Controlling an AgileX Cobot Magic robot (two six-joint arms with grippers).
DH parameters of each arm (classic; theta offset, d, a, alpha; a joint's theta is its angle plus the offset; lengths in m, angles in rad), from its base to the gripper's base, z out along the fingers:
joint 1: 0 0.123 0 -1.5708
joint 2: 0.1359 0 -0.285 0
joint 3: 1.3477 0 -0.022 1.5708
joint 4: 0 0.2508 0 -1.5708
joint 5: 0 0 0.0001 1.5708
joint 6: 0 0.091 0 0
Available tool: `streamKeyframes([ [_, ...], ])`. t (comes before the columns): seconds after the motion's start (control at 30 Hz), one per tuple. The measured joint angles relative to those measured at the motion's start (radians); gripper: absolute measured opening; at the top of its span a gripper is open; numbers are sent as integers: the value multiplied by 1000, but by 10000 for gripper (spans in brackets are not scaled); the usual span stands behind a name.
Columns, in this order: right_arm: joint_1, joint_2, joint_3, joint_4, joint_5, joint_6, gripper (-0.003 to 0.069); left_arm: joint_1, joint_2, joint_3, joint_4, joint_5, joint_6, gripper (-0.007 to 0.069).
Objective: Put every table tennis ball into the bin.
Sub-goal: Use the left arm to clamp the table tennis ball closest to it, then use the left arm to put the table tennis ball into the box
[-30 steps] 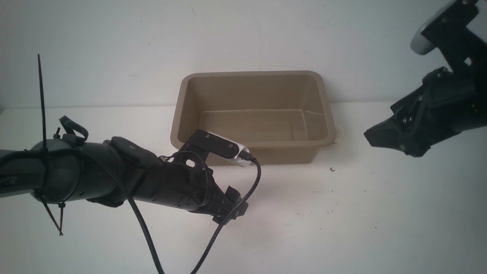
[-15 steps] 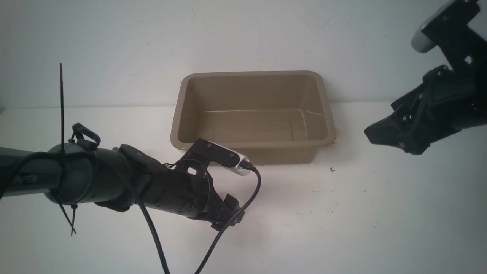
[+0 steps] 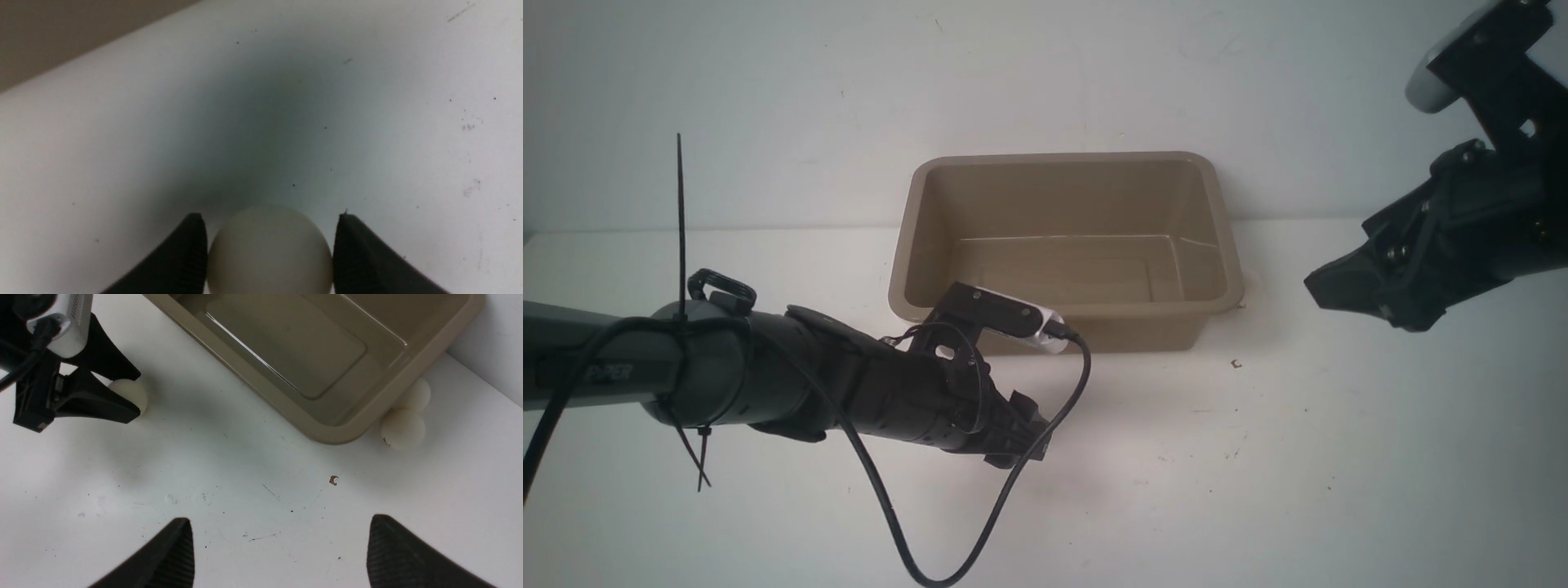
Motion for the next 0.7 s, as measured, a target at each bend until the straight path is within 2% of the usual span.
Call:
streamKeyframes([
  [0.23, 0, 0, 0, 0, 0, 0, 513, 0, 0, -7, 2, 55, 5, 346],
  [0.37, 0, 0, 0, 0, -3, 0, 513, 0, -78, -11, 9, 197, 24, 346],
  [0.5, 0, 0, 0, 0, -5, 0, 513, 0, -188, -42, 0, 268, 62, 346],
  [0.57, 0, 0, 0, 0, -4, 0, 513, 0, -218, -62, -10, 264, 87, 346],
  [0.7, 0, 0, 0, 0, 11, 0, 513, 0, -244, -122, -70, 137, 204, 346],
])
